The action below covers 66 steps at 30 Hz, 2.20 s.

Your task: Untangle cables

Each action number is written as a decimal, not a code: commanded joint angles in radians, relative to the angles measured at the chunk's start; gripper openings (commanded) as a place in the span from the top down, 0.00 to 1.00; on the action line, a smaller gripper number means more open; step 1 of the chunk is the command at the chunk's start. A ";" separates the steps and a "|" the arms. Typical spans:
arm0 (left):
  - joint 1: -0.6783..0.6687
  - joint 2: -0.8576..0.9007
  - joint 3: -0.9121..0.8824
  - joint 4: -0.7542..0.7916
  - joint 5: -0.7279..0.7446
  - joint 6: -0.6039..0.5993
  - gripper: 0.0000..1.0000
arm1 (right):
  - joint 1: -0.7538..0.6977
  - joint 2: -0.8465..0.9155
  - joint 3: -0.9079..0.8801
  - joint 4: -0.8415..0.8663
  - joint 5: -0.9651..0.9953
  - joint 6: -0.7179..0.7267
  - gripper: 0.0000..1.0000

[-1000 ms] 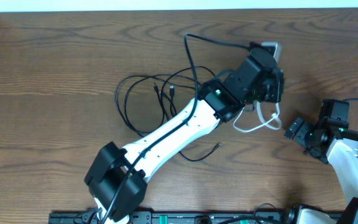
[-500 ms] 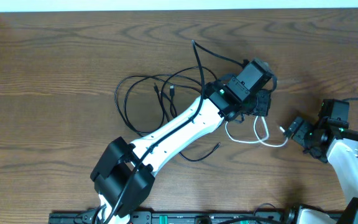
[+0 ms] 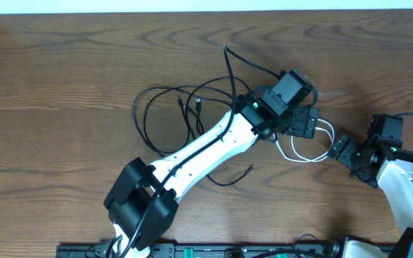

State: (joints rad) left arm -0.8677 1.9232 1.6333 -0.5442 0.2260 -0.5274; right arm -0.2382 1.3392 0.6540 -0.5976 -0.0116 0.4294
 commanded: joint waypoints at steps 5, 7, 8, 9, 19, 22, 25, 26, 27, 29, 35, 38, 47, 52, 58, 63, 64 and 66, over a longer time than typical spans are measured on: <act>0.075 -0.105 0.007 -0.132 -0.222 0.045 0.13 | -0.002 -0.014 -0.002 0.023 -0.214 -0.207 0.01; 0.140 -0.145 0.007 -0.208 -0.219 0.044 0.13 | -0.002 -0.014 -0.002 0.042 -0.294 -0.281 0.01; 0.162 -0.157 0.007 -0.233 -0.219 0.044 0.13 | -0.002 -0.014 -0.002 0.047 -0.335 -0.298 0.01; 0.189 -0.171 0.007 -0.264 -0.217 0.044 0.13 | -0.002 -0.014 -0.002 0.050 -0.385 -0.315 0.01; 0.396 -0.204 0.007 -0.512 -0.209 0.045 0.08 | 0.143 -0.014 0.132 0.015 -0.637 -0.393 0.01; 0.425 -0.204 0.007 -0.540 -0.209 0.044 0.07 | 0.249 -0.014 0.223 -0.026 -0.563 -0.388 0.01; 0.432 -0.204 0.007 -0.540 -0.209 0.044 0.06 | 0.373 -0.014 0.276 -0.045 -0.405 -0.385 0.01; 0.432 -0.204 0.007 -0.540 -0.209 0.044 0.05 | 0.408 -0.014 0.276 -0.039 -0.343 -0.385 0.01; 0.432 -0.204 0.007 -0.540 -0.209 0.044 0.05 | 0.438 -0.012 0.275 -0.038 -0.274 -0.379 0.01; 0.432 -0.204 0.007 -0.540 -0.209 0.045 0.04 | 0.482 -0.002 0.272 -0.041 -0.165 -0.368 0.01; 0.432 -0.204 0.007 -0.540 -0.209 0.045 0.02 | 0.506 0.074 0.261 -0.003 -0.072 -0.337 0.05; 0.432 -0.204 0.007 -0.540 -0.209 0.045 0.01 | 0.500 0.130 0.261 0.015 -0.017 -0.328 0.38; 0.432 -0.204 0.007 -0.540 -0.209 0.044 0.00 | 0.417 0.176 0.261 -0.017 0.021 -0.220 0.91; 0.432 -0.204 0.007 -0.540 -0.209 0.044 0.00 | 0.361 0.176 0.261 -0.049 0.021 -0.197 0.67; 0.432 -0.204 0.007 -0.540 -0.209 0.045 0.00 | 0.327 0.185 0.256 -0.101 0.051 -0.196 0.10; 0.432 -0.204 0.007 -0.540 -0.209 0.044 0.00 | 0.300 0.187 0.213 -0.098 0.113 -0.139 0.01; 0.432 -0.204 0.007 -0.540 -0.209 0.044 0.00 | 0.295 0.188 0.204 -0.092 0.113 -0.137 0.01; 0.432 -0.204 0.007 -0.540 -0.209 0.044 0.00 | 0.289 0.190 0.178 -0.066 0.114 -0.137 0.01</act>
State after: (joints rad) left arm -0.4385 1.7267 1.6337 -1.0775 0.0235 -0.4927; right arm 0.0662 1.5162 0.8692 -0.6834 0.0635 0.2584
